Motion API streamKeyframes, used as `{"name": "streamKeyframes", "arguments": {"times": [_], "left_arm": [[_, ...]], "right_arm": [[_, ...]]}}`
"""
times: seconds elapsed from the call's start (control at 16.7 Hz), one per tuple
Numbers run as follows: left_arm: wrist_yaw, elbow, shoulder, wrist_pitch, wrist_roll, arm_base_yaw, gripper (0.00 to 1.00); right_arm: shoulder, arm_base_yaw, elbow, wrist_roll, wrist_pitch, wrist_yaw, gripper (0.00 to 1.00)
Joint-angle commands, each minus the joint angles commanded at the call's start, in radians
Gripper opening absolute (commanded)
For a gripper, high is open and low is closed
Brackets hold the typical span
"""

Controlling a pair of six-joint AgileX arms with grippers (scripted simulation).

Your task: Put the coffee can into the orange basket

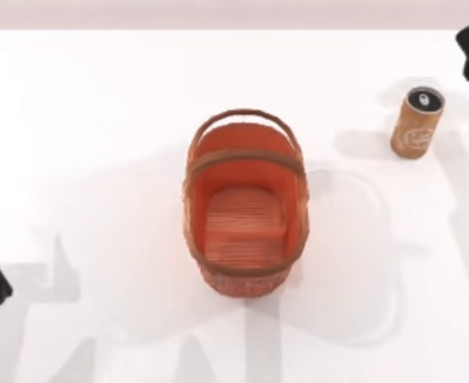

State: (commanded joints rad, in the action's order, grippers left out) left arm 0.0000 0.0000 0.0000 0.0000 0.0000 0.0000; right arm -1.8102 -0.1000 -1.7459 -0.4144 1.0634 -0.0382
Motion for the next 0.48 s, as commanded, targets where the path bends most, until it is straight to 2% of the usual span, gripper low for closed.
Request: {"name": "streamKeyframes", "arguments": {"times": [0.24,0.48], "left_arm": [[0.000,0.000,0.000,0.000,0.000,0.000,1.00],[0.000,0.000,0.000,0.000,0.000,0.000,1.00]], "right_arm": [[-0.363,-0.025,-0.352,-0.091,0.186,-0.008,1.00],[-0.609,-0.042,-0.601,-0.155,0.307,-0.011,1.00]]}}
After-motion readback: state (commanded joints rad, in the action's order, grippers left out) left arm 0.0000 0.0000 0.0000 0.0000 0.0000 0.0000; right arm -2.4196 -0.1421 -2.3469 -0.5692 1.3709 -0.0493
